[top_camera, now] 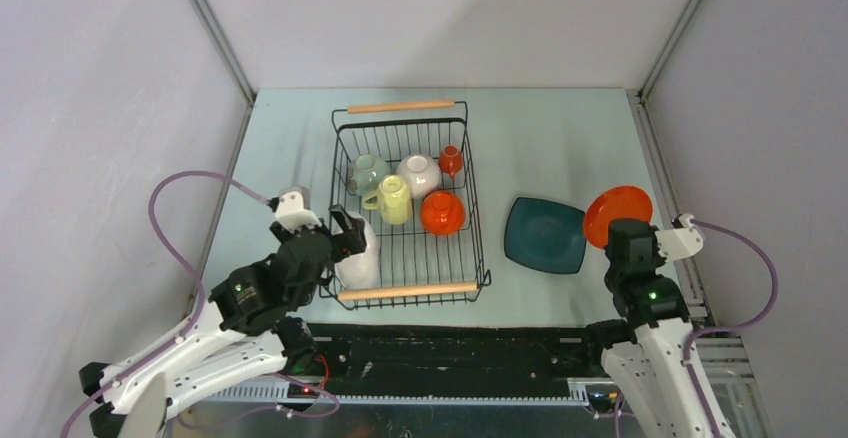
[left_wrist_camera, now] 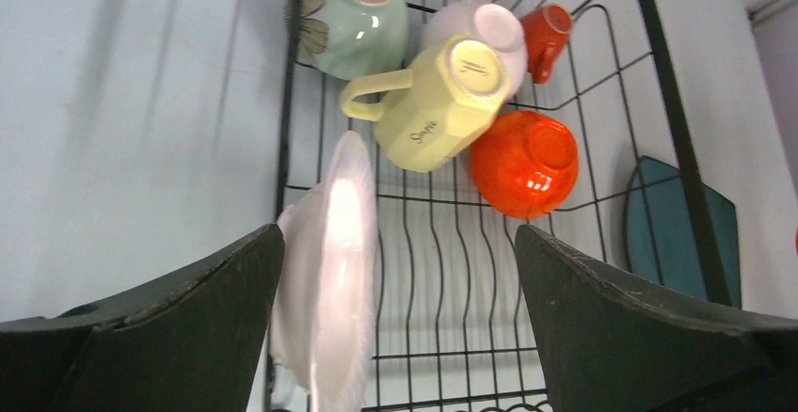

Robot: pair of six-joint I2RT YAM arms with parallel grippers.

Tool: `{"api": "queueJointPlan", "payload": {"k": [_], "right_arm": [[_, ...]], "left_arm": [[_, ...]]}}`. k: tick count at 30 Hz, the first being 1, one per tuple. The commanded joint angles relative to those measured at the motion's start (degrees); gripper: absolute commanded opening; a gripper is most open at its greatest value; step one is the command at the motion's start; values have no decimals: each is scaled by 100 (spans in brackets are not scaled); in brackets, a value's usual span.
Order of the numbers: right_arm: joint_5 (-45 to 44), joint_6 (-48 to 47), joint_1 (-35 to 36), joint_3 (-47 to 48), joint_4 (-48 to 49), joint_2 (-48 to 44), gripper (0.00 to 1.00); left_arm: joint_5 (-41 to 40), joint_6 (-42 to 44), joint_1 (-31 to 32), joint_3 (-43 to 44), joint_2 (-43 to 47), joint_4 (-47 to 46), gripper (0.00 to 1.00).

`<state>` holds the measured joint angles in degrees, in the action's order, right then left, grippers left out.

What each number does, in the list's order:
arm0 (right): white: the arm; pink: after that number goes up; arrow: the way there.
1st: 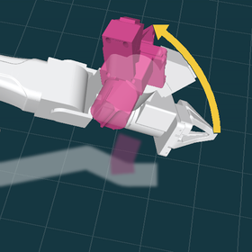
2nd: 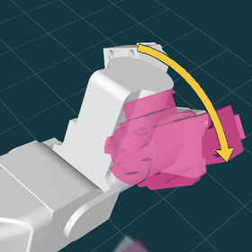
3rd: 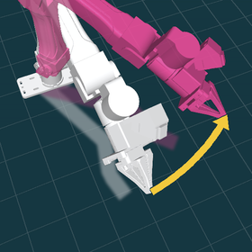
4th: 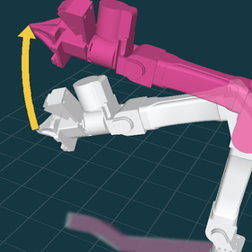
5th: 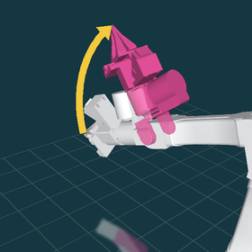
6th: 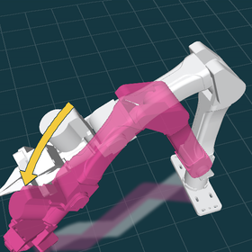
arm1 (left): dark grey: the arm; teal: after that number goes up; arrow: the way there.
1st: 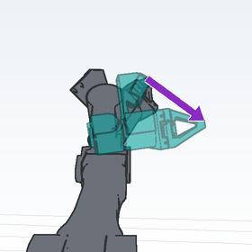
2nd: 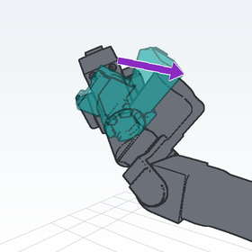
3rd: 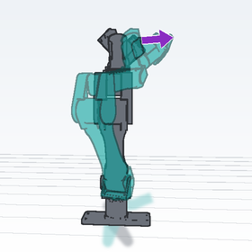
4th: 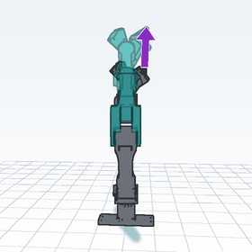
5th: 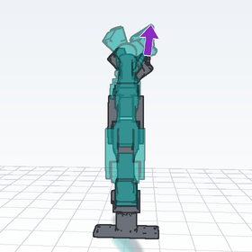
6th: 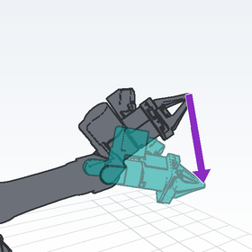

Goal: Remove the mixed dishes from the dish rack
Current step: Place the plate at the center of the board.

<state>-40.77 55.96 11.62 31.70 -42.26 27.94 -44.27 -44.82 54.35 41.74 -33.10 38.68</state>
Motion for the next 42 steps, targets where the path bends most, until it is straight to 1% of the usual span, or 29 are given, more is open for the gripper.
{"api": "queueJointPlan", "payload": {"k": [1,5,10,14,16,19,22,29,34,42], "right_arm": [[786,-52,-970,48,184,526,0],[1631,-203,-1841,-289,745,834,0],[2255,-96,-2755,-586,1041,1003,0],[2740,-92,-3226,-860,1271,950,3],[3120,-133,-3378,-995,1424,934,3],[3350,-150,-3496,-1160,1620,951,4],[3512,-170,-3546,-1279,1764,1048,7],[3474,-142,-3576,-1390,1816,1165,10],[3440,-109,-3594,-1470,1802,1140,14],[3278,-34,-3646,-1553,1677,1021,26]], "left_arm": [[-904,-513,-21,314,101,838,100],[-1223,-820,-21,340,148,1157,100],[-1274,-940,-21,326,71,1280,100],[-1304,-1028,-21,311,-37,1313,100],[-1298,-1051,-21,301,-105,1329,100],[-1307,-1090,-25,323,-220,1357,100],[-1300,-1110,-25,334,-282,1370,100],[-1276,-1183,-21,318,-403,1368,100],[-1219,-1155,-21,337,-518,1295,97],[-1197,-1082,-21,419,-661,1245,96]]}}
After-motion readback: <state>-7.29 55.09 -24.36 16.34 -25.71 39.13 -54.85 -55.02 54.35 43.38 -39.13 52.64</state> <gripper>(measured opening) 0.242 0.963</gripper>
